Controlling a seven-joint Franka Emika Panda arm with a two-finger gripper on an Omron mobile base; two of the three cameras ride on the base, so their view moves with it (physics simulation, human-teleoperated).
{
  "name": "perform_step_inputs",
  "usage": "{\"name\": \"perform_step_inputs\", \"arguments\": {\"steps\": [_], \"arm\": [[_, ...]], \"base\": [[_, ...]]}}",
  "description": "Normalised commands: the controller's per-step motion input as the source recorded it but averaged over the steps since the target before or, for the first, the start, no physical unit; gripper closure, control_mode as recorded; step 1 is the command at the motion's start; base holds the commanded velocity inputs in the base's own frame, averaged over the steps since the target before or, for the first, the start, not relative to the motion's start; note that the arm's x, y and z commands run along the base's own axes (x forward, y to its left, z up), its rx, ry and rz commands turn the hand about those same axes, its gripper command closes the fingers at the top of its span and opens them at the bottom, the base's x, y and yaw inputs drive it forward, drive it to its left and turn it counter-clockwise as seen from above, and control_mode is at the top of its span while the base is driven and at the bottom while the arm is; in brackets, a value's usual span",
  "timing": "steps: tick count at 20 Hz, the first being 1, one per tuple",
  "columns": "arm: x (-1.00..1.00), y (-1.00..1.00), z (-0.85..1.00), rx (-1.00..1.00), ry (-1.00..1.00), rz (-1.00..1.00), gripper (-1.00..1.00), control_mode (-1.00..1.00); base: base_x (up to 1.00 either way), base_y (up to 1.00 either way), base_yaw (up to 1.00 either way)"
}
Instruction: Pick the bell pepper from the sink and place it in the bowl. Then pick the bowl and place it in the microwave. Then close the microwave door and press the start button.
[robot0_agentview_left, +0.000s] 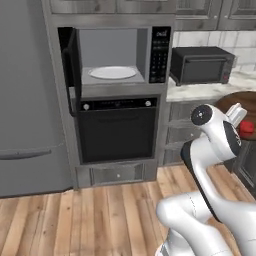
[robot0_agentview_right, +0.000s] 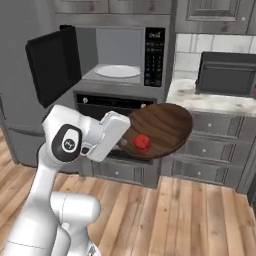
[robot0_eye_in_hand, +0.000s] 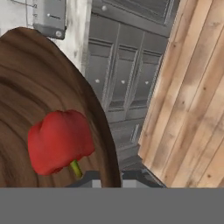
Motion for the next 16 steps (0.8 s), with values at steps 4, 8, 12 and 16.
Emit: {"name": "perform_step_inputs", "arguments": {"steps": [4,8,12,16], "arm": [[0.00,0.00,0.00,0.00,0.00,0.00,1.00,1.00],[0.00,0.00,0.00,0.00,0.00,0.00,1.00,1.00],[0.00,0.00,0.00,0.00,0.00,0.00,1.00,1.00],[0.00,0.00,0.00,0.00,0.00,0.00,1.00,1.00]], "base": [[1.00,-0.18,-0.01],[1.00,0.00,-0.01],[1.00,0.03,-0.02],[0.89,0.43,-0.07]]}}
